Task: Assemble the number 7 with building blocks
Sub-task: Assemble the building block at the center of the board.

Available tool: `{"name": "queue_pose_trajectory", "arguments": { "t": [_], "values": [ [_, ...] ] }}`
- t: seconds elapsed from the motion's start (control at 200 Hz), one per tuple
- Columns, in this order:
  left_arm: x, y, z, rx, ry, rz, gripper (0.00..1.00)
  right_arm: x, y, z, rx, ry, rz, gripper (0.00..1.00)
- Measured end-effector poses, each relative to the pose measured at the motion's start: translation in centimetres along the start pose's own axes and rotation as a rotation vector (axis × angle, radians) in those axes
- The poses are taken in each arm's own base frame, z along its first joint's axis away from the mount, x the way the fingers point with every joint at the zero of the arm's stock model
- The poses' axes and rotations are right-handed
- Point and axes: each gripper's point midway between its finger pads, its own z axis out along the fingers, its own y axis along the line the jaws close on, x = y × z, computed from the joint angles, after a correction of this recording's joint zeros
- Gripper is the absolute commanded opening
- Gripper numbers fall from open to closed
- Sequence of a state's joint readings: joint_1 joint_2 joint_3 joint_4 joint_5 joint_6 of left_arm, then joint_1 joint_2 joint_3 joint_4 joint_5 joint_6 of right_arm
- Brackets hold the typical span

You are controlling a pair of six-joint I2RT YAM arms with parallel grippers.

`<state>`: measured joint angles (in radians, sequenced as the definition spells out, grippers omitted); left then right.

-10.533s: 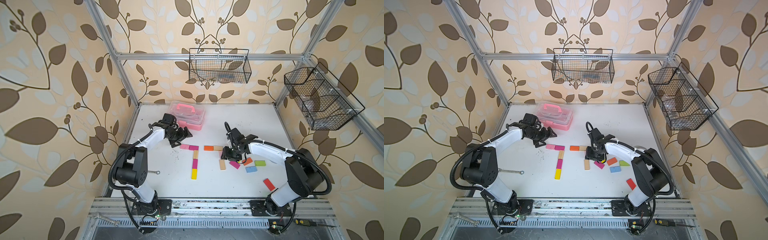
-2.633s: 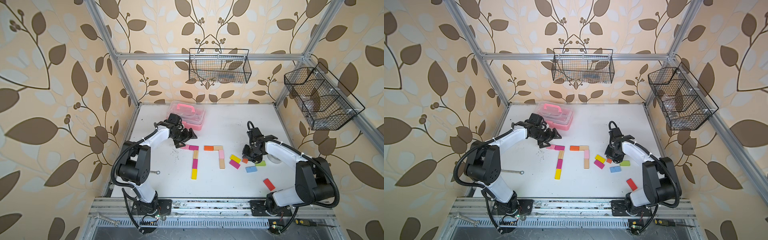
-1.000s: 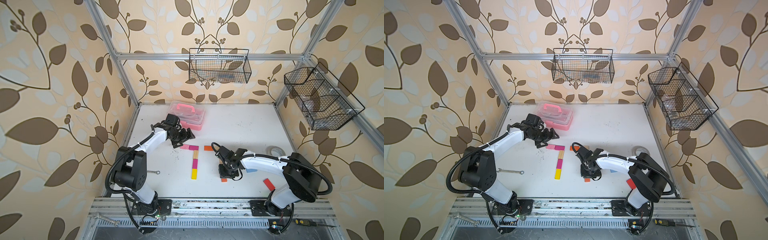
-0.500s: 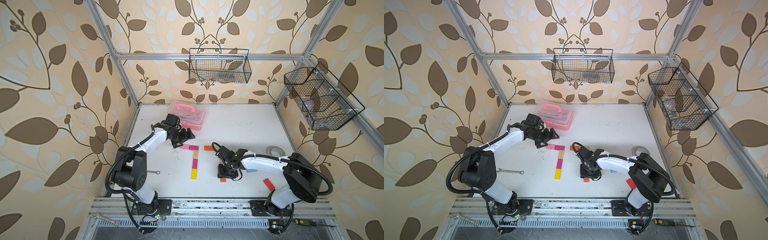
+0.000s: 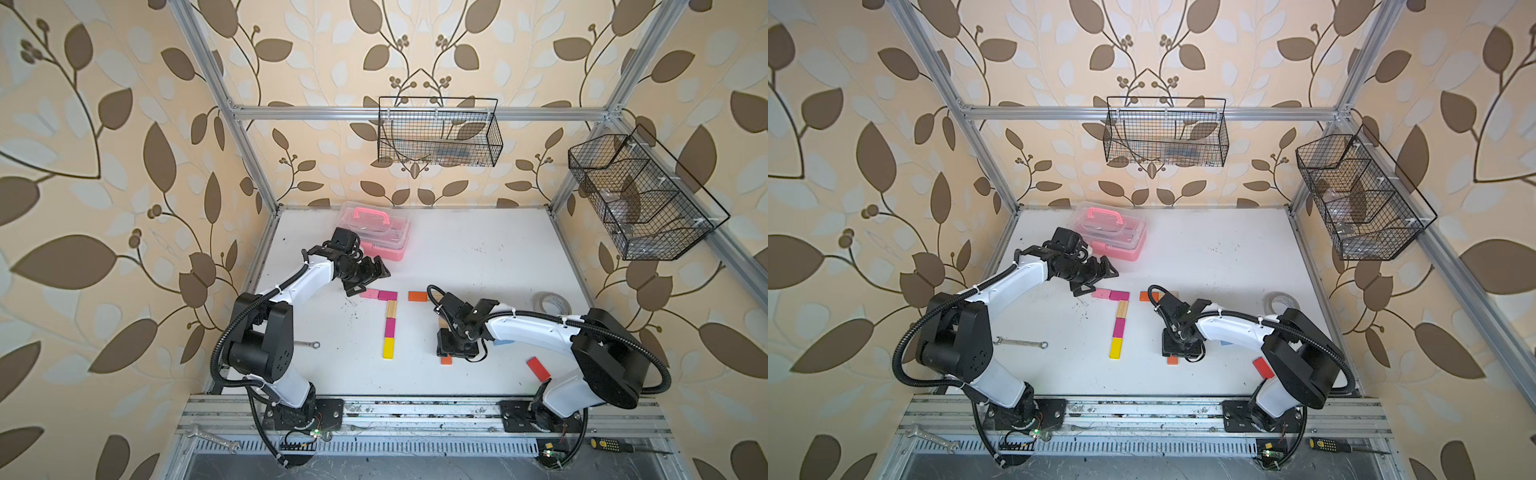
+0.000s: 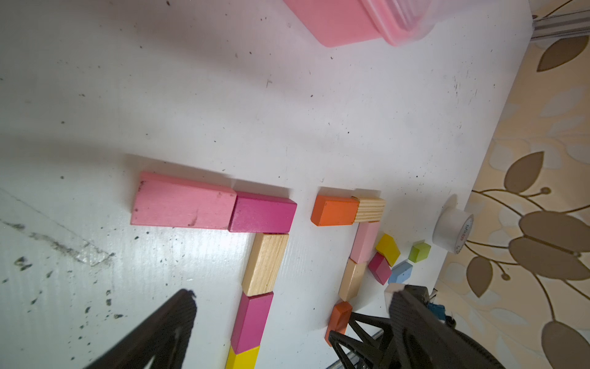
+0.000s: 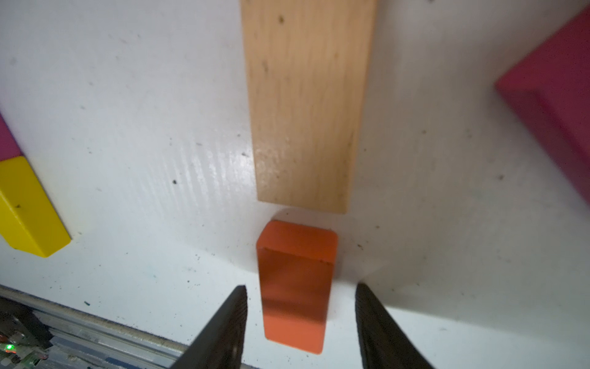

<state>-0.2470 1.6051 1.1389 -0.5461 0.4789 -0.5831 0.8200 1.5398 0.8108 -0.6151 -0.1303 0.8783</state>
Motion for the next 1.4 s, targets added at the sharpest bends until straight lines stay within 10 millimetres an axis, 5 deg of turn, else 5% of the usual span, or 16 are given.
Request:
{"name": "queue_pose_trajectory", "arguments": {
  "t": [0.07,0.14,0.385,0.59,0.755,1.035,1.21,1.4],
  "values": [
    [0.0,0.0,0.0,0.0,0.0,0.0,0.98,-0.1,-0.1,-0.2,0.001,-0.009,0.008,0.88],
    [0.0,0.0,0.0,0.0,0.0,0.0,0.98,-0.1,-0.3,-0.6,0.006,-0.025,0.005,1.0],
    [0.3,0.2,0.0,-0.002,0.003,-0.002,0.98,-0.7,2.0,-5.6,-0.115,-0.216,-0.118,1.0],
    [0.1,0.1,0.0,0.007,-0.004,0.004,0.98,-0.7,5.0,-11.0,-0.245,-0.544,-0.531,1.0],
    [0.1,0.0,0.1,0.011,-0.008,0.006,0.98,-1.0,4.9,-13.2,-0.215,-0.755,-0.868,1.0],
    [0.4,0.0,-0.3,0.014,-0.013,0.009,0.98,-1.4,3.1,-10.6,0.043,-0.737,-1.311,1.0],
    [0.4,0.0,-0.3,0.014,-0.014,0.01,0.98,-0.9,1.3,-7.5,0.164,-0.629,-1.468,1.0],
    [0.4,0.0,-0.3,0.014,-0.013,0.009,0.98,0.5,1.8,-5.4,0.193,-0.56,-1.588,1.0]
  ]
}}
